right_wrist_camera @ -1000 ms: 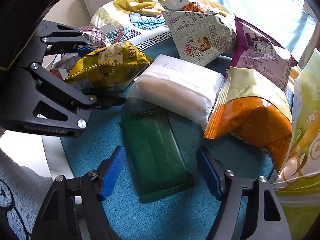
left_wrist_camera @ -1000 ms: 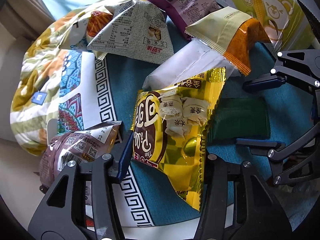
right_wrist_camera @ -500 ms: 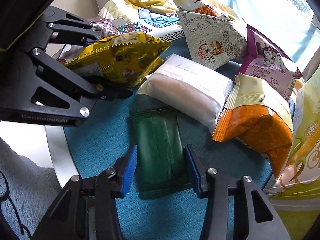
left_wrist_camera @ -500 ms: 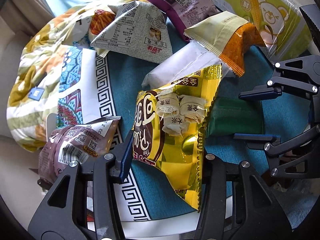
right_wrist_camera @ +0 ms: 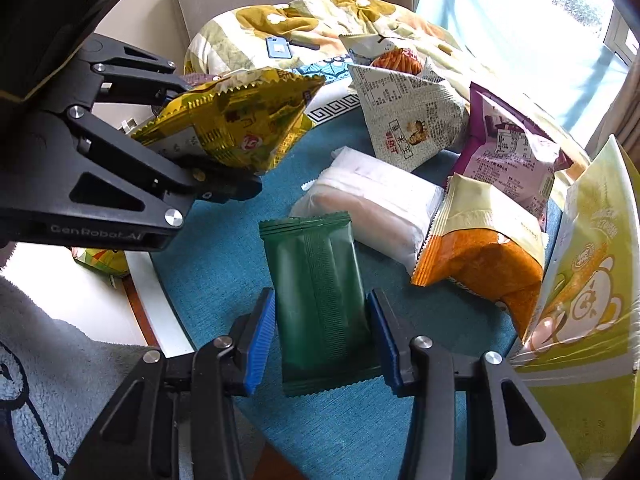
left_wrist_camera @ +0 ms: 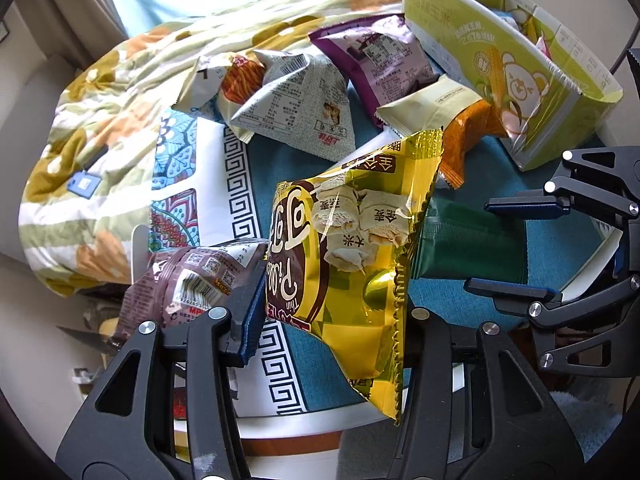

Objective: Organize snacks
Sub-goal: 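Grasp the gold candy bag with the left gripper while the right grasps the green bar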

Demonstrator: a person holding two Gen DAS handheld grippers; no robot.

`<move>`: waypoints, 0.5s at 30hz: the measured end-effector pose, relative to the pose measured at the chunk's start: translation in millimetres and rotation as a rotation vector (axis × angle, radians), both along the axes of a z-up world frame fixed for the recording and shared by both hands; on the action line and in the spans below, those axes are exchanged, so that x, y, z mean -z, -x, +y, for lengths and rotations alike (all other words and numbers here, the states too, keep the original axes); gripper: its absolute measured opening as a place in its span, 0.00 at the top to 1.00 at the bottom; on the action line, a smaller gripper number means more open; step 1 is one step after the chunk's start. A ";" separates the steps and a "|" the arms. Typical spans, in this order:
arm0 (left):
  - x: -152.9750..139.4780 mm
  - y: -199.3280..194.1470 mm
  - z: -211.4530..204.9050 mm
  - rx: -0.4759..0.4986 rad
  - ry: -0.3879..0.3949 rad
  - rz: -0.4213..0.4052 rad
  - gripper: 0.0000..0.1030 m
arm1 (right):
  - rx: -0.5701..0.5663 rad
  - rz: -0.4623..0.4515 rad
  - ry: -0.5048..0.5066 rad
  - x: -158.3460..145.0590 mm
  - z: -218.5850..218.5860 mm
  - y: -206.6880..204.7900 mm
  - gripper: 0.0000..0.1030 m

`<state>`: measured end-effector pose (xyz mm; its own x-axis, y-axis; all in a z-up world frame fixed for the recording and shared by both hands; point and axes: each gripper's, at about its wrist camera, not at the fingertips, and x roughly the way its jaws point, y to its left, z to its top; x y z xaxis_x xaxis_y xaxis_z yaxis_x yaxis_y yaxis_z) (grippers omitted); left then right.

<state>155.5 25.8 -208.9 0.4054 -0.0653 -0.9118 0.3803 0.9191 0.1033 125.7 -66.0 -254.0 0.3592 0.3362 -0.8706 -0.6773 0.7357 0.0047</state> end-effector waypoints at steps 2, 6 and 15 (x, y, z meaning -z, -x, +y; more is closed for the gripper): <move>-10.8 2.2 1.3 0.000 0.012 -0.020 0.58 | 0.020 -0.013 -0.010 -10.2 -2.8 1.7 0.59; -36.2 4.7 2.6 0.012 0.035 -0.070 0.58 | 0.083 -0.033 -0.039 -35.7 -13.8 5.4 0.59; -106.9 -2.3 -14.5 0.110 0.103 -0.226 0.58 | 0.333 -0.123 -0.107 -109.4 -47.7 9.4 0.59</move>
<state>157.8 11.3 -102.0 0.5830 -0.2080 -0.7854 0.4567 0.8834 0.1050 116.3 -113.7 -144.7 0.5641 0.2700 -0.7803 -0.4009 0.9157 0.0270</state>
